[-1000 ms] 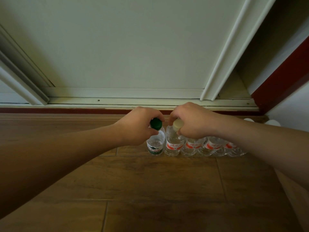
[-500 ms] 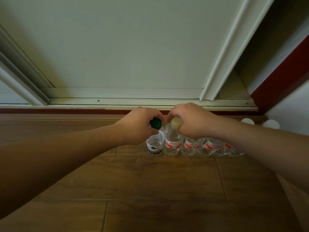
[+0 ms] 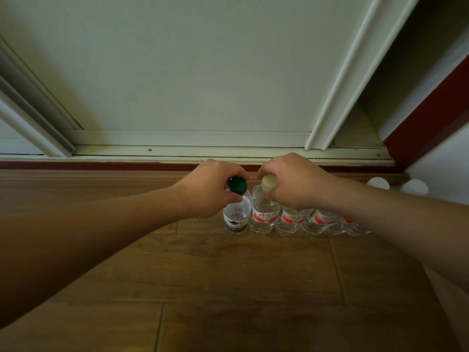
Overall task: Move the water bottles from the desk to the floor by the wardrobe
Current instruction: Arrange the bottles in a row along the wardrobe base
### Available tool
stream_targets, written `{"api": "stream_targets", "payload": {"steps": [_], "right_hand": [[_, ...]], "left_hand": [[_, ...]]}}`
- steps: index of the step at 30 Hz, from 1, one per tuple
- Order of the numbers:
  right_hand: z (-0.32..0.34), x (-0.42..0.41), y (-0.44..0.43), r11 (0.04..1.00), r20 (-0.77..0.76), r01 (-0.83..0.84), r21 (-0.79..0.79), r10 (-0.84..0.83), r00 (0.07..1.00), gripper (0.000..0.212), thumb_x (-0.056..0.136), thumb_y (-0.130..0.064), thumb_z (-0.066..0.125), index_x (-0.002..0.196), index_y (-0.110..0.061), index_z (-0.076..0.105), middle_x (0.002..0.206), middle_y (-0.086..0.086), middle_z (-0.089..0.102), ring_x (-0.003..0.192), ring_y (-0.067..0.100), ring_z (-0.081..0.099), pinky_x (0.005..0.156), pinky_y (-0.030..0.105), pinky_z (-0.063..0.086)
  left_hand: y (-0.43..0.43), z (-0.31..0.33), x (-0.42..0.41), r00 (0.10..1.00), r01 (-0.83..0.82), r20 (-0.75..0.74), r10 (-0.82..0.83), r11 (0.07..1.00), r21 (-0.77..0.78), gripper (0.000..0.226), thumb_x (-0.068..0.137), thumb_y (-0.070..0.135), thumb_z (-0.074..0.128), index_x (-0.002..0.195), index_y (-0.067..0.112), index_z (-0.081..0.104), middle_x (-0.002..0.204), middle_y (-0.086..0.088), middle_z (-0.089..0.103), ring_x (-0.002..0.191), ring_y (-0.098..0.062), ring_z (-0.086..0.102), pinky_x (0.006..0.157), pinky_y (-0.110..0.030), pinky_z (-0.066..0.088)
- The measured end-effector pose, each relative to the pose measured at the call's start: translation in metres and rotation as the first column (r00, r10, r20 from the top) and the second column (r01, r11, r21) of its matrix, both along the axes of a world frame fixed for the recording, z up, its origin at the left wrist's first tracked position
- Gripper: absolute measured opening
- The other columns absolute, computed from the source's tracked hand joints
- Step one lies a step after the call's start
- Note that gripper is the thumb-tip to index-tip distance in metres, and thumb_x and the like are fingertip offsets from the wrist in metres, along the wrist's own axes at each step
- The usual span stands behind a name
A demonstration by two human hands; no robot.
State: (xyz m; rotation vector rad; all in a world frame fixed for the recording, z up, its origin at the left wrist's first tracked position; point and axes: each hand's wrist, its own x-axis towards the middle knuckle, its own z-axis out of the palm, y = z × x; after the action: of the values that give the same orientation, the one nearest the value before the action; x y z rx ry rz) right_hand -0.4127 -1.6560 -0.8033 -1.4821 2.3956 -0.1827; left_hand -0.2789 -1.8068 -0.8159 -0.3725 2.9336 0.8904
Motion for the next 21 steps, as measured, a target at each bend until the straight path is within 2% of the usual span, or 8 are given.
{"api": "stream_targets", "payload": {"steps": [10,18,21], "right_hand": [[0.0007,0.0004,-0.0008,1.000,0.006,0.001,-0.002,-0.001,1.000,0.039,0.081,-0.018,0.066,0.120,-0.023,0.065,0.110,-0.004,0.066,0.094,0.014,0.057,0.073,0.026,0.046],[-0.0009,-0.0004,-0.0002,1.000,-0.004,0.006,-0.012,-0.006,1.000,0.041,0.079,-0.018,0.067,0.119,-0.024,0.065,0.112,-0.005,0.066,0.098,0.013,0.058,0.078,0.028,0.048],[-0.0008,-0.0005,0.0006,1.000,-0.005,0.008,-0.013,-0.008,1.000,0.042,0.078,-0.018,0.067,0.120,-0.023,0.065,0.113,-0.004,0.066,0.099,0.014,0.058,0.081,0.031,0.050]], "left_hand": [[-0.0011,0.0006,-0.0002,1.000,0.006,-0.007,-0.006,1.000,0.000,0.042,0.083,0.026,0.076,0.123,0.028,0.063,0.100,0.015,0.061,0.086,-0.001,0.057,0.074,-0.011,0.043],[-0.0005,0.0004,-0.0004,1.000,0.016,-0.005,-0.016,1.000,-0.006,0.041,0.083,0.025,0.076,0.122,0.027,0.063,0.105,0.012,0.065,0.089,-0.004,0.058,0.081,-0.021,0.049],[0.0002,0.0010,-0.0009,1.000,0.015,-0.006,-0.016,1.000,-0.004,0.041,0.084,0.024,0.076,0.122,0.027,0.063,0.103,0.013,0.063,0.089,-0.003,0.058,0.080,-0.019,0.048]]}}
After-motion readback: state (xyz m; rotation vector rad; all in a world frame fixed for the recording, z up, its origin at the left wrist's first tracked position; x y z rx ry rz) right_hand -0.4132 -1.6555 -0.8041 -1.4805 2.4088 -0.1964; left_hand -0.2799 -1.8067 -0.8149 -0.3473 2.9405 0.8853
